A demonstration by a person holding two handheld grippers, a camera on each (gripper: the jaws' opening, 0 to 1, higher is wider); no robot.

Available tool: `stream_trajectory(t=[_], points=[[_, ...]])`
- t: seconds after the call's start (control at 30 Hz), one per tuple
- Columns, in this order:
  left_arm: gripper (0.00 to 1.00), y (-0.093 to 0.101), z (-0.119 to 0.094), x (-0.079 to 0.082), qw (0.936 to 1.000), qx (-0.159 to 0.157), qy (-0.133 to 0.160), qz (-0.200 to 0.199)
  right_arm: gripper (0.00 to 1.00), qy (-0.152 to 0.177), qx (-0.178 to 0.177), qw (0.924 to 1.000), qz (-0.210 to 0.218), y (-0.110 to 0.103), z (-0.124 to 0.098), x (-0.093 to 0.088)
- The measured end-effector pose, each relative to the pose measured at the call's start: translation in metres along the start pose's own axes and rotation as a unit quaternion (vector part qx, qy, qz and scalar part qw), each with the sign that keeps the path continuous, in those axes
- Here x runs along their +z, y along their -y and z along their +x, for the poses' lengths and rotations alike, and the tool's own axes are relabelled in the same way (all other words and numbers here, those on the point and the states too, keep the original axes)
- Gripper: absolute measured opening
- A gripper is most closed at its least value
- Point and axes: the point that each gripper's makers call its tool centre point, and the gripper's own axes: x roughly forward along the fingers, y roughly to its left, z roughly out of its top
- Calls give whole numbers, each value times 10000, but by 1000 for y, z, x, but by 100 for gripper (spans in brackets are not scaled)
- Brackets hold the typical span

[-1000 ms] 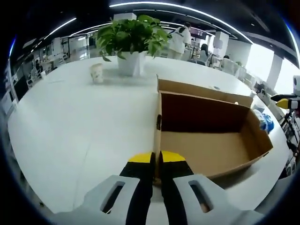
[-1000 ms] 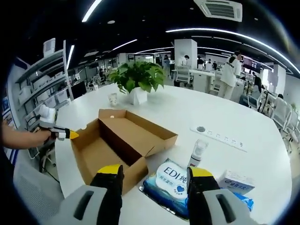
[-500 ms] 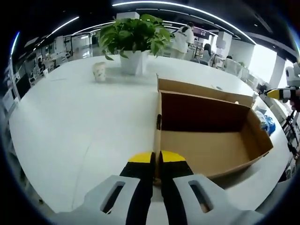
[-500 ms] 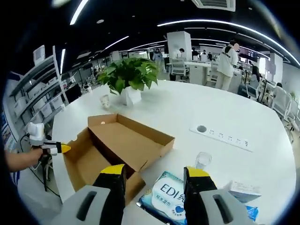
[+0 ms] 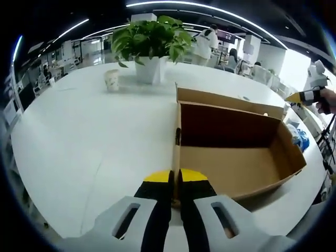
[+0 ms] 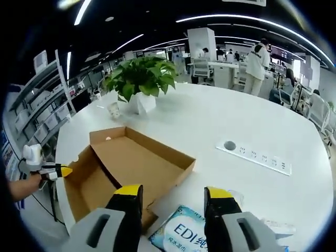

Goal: Operate the shoe box by opening the lid, removing the specified soft item, and placing it in the target area until the item is outside and the box remains undamaged.

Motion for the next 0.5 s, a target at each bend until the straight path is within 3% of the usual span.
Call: stream_trajectory(t=[0.5], points=[[2, 0, 2, 1, 10000, 3, -60, 77, 39, -237, 9, 9996, 134, 13, 39, 8]])
